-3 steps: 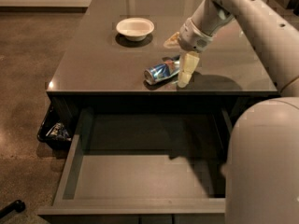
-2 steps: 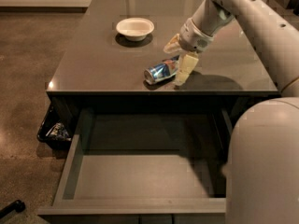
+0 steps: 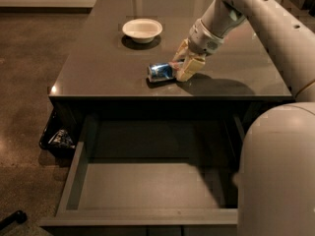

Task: Place redbull can into top drawer

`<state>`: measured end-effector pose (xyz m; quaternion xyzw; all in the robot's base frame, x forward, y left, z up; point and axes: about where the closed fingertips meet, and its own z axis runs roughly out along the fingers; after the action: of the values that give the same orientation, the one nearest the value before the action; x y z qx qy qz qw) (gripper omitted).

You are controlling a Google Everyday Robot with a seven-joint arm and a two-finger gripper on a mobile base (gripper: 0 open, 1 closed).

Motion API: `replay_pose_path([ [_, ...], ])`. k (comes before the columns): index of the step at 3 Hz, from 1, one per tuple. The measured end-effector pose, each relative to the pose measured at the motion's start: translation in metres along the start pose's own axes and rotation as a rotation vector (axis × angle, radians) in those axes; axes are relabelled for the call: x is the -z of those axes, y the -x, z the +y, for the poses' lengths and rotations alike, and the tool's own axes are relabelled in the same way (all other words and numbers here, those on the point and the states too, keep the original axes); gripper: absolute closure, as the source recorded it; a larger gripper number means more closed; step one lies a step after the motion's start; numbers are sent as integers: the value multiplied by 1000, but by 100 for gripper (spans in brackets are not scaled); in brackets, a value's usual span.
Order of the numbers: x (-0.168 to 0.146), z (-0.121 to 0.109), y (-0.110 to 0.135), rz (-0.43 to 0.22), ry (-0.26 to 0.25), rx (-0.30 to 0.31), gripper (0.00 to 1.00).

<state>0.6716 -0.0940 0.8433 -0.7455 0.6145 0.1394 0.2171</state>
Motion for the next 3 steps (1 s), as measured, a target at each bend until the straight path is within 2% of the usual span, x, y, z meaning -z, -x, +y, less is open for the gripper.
replay_pose_path([
  [1,-2,9,9,-18,-29,-5,88],
  [2,8,31,30,-47,-127,0,100],
  [3,-12,69,31,-53,-194,-3,100],
])
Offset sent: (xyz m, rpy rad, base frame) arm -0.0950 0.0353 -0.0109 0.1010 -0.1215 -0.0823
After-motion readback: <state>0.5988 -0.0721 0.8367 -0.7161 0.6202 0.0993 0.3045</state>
